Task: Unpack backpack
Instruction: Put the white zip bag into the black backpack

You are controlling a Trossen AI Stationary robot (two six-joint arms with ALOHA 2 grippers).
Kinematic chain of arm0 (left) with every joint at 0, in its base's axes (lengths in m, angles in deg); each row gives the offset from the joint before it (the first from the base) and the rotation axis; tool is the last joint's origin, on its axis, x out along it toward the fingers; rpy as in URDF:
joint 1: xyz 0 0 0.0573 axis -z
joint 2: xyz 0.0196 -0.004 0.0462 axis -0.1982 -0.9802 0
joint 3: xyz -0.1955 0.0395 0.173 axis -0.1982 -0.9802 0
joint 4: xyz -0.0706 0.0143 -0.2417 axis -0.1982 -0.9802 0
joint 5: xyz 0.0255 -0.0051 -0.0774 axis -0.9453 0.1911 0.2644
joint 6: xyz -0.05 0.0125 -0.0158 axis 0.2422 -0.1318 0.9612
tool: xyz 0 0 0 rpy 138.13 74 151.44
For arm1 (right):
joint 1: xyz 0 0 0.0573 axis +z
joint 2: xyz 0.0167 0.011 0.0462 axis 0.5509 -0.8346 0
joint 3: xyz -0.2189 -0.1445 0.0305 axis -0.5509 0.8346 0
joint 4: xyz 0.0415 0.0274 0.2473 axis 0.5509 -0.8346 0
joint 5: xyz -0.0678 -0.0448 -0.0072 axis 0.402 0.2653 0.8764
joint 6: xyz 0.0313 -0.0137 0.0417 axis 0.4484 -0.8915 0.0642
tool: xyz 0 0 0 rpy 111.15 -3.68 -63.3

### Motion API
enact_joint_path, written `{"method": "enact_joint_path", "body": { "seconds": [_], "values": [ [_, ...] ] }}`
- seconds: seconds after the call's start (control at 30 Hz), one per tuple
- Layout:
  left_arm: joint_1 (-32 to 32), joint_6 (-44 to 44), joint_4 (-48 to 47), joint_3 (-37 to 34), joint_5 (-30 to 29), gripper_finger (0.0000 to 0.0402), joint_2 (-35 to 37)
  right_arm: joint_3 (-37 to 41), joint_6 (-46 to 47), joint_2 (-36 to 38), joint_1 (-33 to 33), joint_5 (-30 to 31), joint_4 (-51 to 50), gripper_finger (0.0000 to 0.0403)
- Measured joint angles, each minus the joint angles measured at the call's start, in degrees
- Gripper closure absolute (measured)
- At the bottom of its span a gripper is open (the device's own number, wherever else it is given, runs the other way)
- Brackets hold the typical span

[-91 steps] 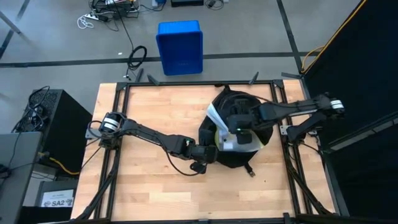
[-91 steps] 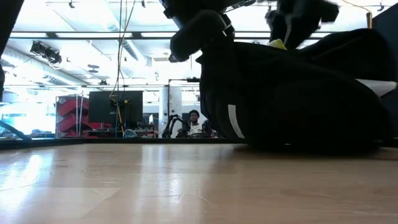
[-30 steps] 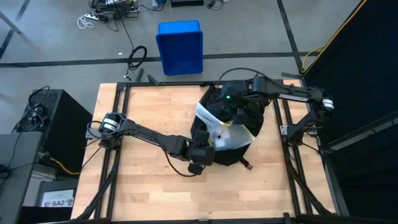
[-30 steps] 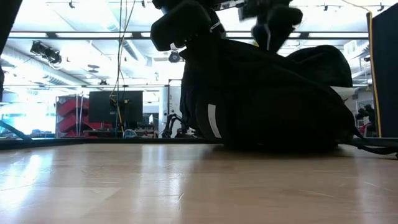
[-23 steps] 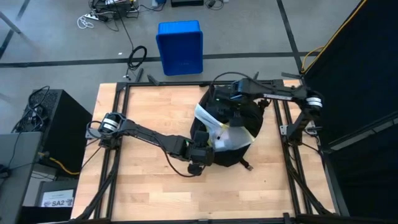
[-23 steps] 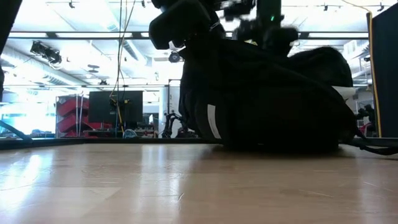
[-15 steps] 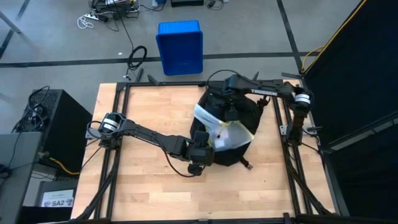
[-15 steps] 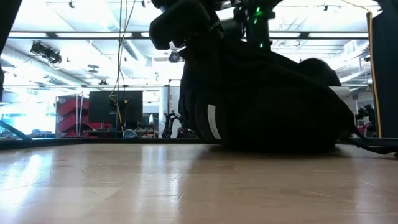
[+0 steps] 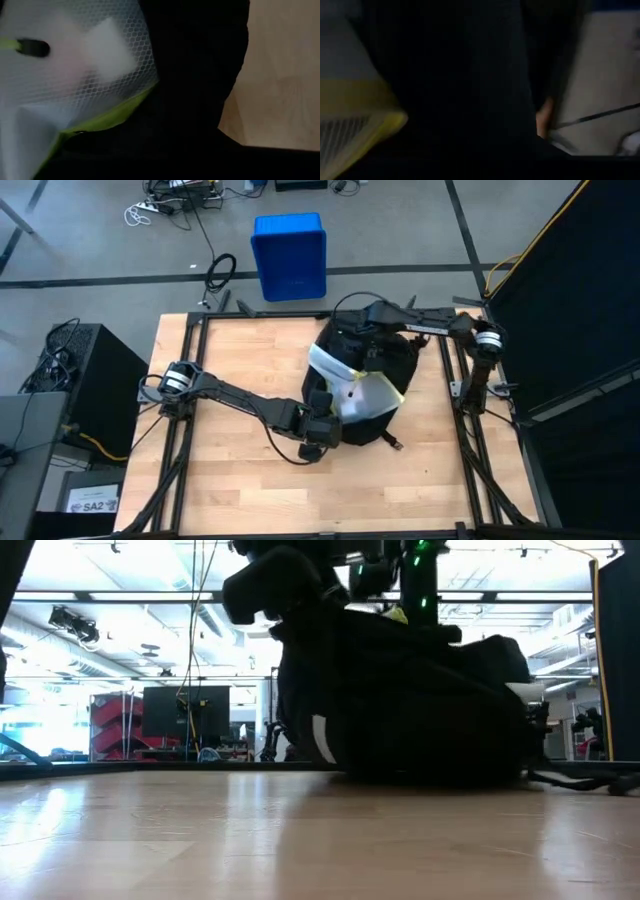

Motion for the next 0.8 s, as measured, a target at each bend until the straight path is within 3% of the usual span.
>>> {"method": "enact_joint_path", "body": {
  "seconds": [0.4,0.73,0.8],
  "values": [
    [1.13,3.83,-7.42,1.93,-2.52,0.0401,0.15,-4.33,4.20,18.35,5.71,8.14,-0.73,0.0402],
    [6.39,0.11,-15.11,19.15,-9.48,0.0401,0.57,-6.03,9.98,21.48,6.51,12.61,-9.02,0.0403],
    [6.71,-0.14,-14.75,21.41,-7.96,0.0401,0.95,-6.03,11.01,21.51,6.41,11.43,-9.06,0.0403]
  ]
}}
